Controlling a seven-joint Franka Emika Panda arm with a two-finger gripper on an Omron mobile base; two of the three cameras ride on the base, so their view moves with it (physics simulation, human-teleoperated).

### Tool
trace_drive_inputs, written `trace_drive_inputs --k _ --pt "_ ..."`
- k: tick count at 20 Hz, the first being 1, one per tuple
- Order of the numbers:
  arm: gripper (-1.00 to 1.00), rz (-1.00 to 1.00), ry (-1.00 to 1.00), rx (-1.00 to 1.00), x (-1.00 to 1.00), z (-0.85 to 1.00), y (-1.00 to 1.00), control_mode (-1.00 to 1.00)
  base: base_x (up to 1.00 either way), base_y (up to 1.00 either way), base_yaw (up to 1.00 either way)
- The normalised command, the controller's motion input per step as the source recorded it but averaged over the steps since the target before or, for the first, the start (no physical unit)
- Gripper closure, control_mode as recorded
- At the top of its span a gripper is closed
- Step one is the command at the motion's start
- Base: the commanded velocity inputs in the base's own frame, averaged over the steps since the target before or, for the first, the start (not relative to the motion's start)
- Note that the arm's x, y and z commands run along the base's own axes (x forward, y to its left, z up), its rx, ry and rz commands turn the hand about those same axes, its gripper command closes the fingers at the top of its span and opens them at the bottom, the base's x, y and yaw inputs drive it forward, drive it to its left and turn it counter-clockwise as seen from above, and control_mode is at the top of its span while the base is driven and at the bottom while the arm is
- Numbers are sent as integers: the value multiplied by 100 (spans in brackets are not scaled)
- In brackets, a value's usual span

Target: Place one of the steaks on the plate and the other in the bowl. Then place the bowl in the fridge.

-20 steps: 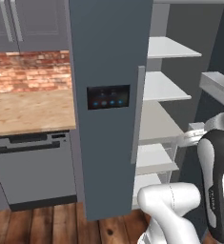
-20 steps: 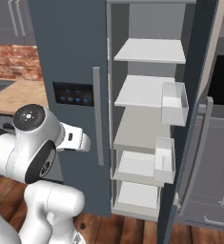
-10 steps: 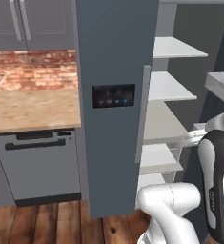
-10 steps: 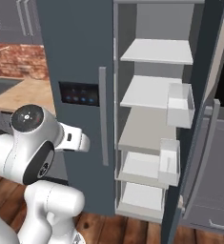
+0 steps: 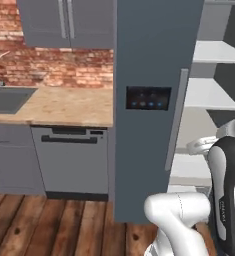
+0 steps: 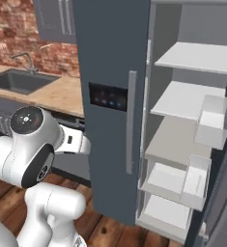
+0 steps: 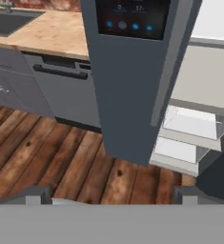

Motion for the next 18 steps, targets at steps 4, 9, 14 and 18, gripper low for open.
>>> trace_drive_inputs --k 4,9,14,18 --pt "-100 0 0 0 0 0 0 100 -16 1 44" --pt "-100 0 0 0 0 0 0 100 -10 0 46" --pt "-100 0 0 0 0 0 0 100 -8 0 45" --pt "-100 0 0 0 0 0 0 100 -5 0 43"
